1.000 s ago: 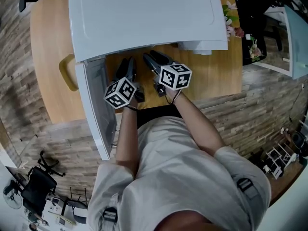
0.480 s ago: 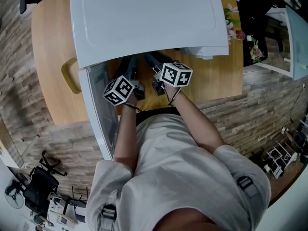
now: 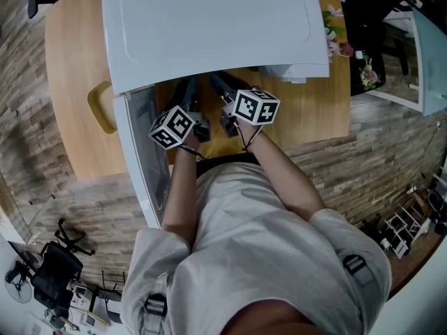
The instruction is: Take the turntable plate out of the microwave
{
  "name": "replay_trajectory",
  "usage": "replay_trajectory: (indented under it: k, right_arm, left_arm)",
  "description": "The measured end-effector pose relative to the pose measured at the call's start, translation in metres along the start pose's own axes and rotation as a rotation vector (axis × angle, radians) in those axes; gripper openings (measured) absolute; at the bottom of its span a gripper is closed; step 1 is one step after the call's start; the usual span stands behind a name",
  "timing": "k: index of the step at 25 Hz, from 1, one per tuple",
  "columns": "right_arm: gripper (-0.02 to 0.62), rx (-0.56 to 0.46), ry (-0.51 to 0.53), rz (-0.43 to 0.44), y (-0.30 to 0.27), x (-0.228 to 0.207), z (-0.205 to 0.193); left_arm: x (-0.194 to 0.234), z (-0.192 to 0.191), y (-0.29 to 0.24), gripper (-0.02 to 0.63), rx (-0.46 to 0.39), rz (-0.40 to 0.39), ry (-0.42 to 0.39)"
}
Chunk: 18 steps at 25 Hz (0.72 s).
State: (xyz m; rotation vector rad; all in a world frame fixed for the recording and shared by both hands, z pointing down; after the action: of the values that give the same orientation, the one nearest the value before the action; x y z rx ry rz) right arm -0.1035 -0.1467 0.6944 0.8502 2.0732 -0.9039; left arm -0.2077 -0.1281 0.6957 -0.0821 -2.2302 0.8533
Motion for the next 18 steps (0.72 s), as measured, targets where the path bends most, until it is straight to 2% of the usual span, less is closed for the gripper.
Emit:
replay_trajectory:
  k: [7, 10, 11, 13, 15, 18]
  right_arm:
    - [0.124, 0.027, -0.005, -0.021, 0.018, 0.000, -0.015]
    - [0.136, 0.037, -0.005, -0.005, 0.020, -0.002, -0.022]
    - [0.146, 0.034, -0.002, 0.002, 0.021, -0.003, -0.021]
    - [0.209, 0.010, -0.018, 0.006, 0.022, -0.009, -0.014]
    - [0.227, -0.014, -0.055, 0.011, 0.019, -0.016, -0.005]
    - [0.207, -0.022, -0.080, 0.030, 0.010, -0.018, 0.003]
  left_arm:
    - [0.001, -0.018, 0.013, 0.144, 0.021, 0.006, 0.001]
    - [0.005, -0.023, 0.017, 0.141, 0.015, -0.006, -0.003]
    - [0.005, -0.023, 0.017, 0.141, 0.013, -0.012, -0.004]
    - [0.004, -0.022, 0.017, 0.144, 0.010, -0.028, -0.010]
    - [0.001, -0.019, 0.017, 0.183, -0.006, -0.052, 0.011]
    - [-0.003, -0.011, 0.013, 0.258, -0.037, -0.074, 0.078]
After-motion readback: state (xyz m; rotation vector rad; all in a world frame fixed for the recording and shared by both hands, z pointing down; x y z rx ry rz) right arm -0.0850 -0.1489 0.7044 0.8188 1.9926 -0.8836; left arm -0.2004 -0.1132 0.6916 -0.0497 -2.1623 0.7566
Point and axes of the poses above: the fingertips, and each gripper's own axes: y backward along the fingers, x to its left, z out of its top, the point moved 1 cm from there along y, backward along the fingers, and after that the axes turned 13 degrees about z, right-handed, at the moved point
